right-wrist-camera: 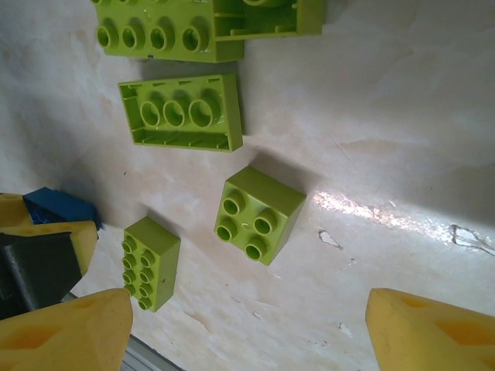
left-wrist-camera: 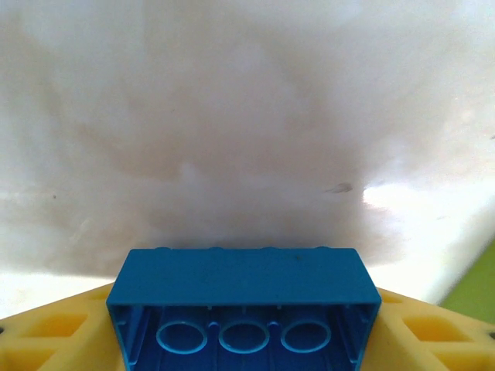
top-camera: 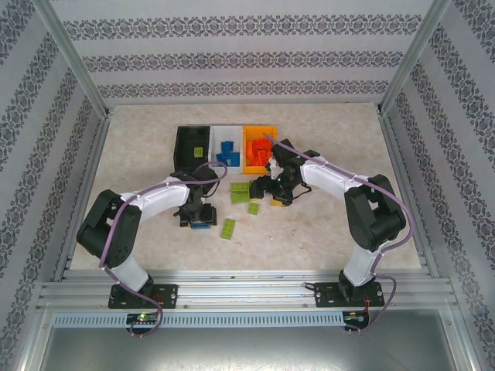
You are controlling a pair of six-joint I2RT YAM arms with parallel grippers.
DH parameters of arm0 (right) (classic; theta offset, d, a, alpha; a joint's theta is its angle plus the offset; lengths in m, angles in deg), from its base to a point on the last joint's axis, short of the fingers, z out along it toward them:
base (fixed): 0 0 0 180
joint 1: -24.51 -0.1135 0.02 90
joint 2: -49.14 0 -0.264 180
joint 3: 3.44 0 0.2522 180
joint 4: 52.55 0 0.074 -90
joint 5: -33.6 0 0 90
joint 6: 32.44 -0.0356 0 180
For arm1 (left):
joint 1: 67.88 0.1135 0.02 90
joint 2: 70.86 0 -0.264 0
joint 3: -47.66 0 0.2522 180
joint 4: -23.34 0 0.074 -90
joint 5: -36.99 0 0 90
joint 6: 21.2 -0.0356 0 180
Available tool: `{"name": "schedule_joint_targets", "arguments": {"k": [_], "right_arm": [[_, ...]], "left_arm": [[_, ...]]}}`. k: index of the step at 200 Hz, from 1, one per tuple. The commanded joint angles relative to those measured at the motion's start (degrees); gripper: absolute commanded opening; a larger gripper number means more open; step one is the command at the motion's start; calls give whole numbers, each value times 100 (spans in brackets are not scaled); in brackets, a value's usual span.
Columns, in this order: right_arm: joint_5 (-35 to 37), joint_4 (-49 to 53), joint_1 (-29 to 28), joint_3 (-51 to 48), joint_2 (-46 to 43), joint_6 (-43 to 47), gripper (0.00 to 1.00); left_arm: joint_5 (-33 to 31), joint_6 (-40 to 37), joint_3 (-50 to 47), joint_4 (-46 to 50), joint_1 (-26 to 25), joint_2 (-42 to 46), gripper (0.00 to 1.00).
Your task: Sort the legos into containers by color
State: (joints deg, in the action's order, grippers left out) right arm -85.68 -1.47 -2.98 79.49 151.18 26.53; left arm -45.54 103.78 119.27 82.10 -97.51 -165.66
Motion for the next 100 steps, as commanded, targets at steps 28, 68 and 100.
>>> {"name": "schedule_joint_targets", "arguments": {"k": [28, 68, 100], "right_arm": [[115, 93, 50, -95, -188, 137, 80], [194, 26, 109, -302, -390, 71, 80], [263, -82, 238, -588, -657, -48, 80]], "left_arm": [[62, -131, 1429, 188, 456, 92, 64], [218, -369, 3324, 395, 960, -620, 63], [270, -670, 4960, 845, 1065, -1645, 63]]}}
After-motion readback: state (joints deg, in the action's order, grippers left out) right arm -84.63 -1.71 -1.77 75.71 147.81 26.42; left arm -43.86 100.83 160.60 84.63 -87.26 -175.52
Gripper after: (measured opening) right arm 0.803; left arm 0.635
